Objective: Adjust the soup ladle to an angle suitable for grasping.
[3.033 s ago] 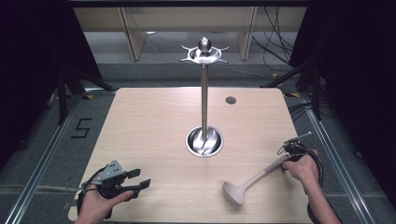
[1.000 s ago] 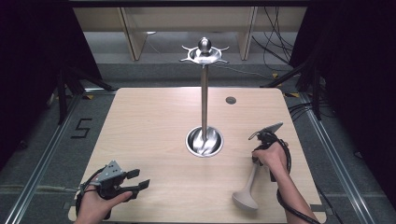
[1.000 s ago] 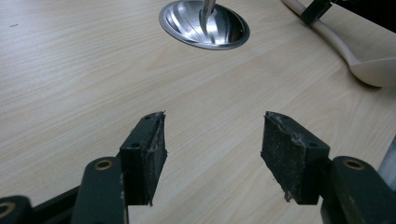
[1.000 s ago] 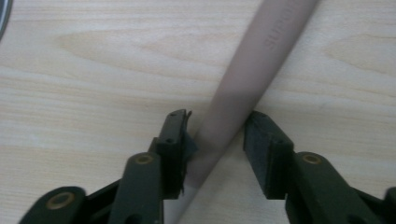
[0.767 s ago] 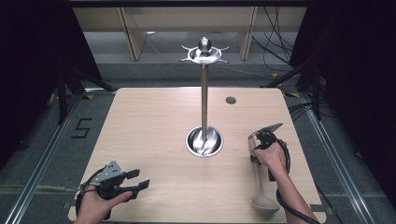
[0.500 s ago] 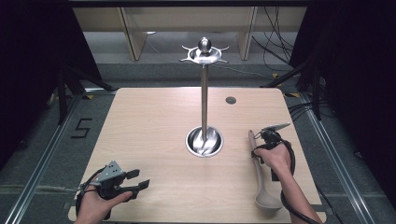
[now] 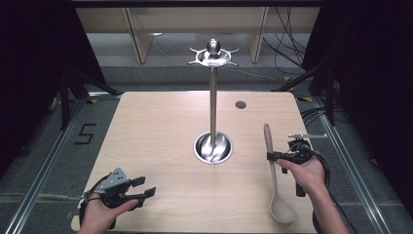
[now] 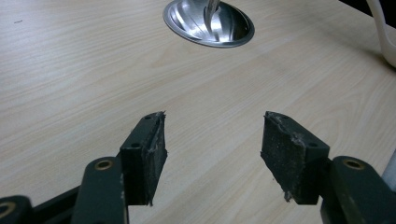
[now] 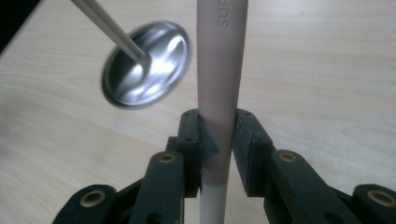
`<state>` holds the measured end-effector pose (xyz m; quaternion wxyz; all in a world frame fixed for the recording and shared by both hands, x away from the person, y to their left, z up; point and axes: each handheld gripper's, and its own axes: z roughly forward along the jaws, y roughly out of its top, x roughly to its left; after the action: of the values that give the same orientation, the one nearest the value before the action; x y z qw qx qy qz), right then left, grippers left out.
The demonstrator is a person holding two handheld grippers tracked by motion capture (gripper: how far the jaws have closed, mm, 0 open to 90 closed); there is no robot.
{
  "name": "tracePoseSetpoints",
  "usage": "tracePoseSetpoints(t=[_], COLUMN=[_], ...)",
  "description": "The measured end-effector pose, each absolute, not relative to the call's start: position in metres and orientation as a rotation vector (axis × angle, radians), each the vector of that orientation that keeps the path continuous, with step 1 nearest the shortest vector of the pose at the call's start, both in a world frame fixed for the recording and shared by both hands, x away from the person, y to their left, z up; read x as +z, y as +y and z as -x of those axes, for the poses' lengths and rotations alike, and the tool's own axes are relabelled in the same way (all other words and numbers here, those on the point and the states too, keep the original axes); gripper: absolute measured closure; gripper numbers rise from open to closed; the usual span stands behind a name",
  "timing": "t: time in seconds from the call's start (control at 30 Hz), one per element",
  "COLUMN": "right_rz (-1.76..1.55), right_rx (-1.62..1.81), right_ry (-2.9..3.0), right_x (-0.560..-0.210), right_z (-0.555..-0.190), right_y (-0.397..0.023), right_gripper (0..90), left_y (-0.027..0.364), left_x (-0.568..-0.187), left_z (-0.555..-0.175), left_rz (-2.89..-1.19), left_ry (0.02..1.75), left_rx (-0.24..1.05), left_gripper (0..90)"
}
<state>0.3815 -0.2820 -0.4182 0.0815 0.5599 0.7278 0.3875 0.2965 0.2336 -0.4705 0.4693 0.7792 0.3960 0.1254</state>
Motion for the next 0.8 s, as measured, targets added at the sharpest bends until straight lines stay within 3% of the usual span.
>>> tracePoseSetpoints(t=[0.5,0.8], right_rz=[-1.224,-1.122], right_rx=[1.487,1.629], right_ry=[2.080,2.029], right_x=[-0.406,-0.410], right_z=[-0.345,-0.335], right_y=[-0.294,-0.297], right_gripper=[74.0,74.0], left_y=[0.234,0.234], left_x=[-0.470,-0.471], left_z=[-0.296,-0.296], left_rz=[-1.910,-1.900], left_ry=[0.965,0.982], left_rx=[0.302,0.306], left_gripper=[39.0,39.0])
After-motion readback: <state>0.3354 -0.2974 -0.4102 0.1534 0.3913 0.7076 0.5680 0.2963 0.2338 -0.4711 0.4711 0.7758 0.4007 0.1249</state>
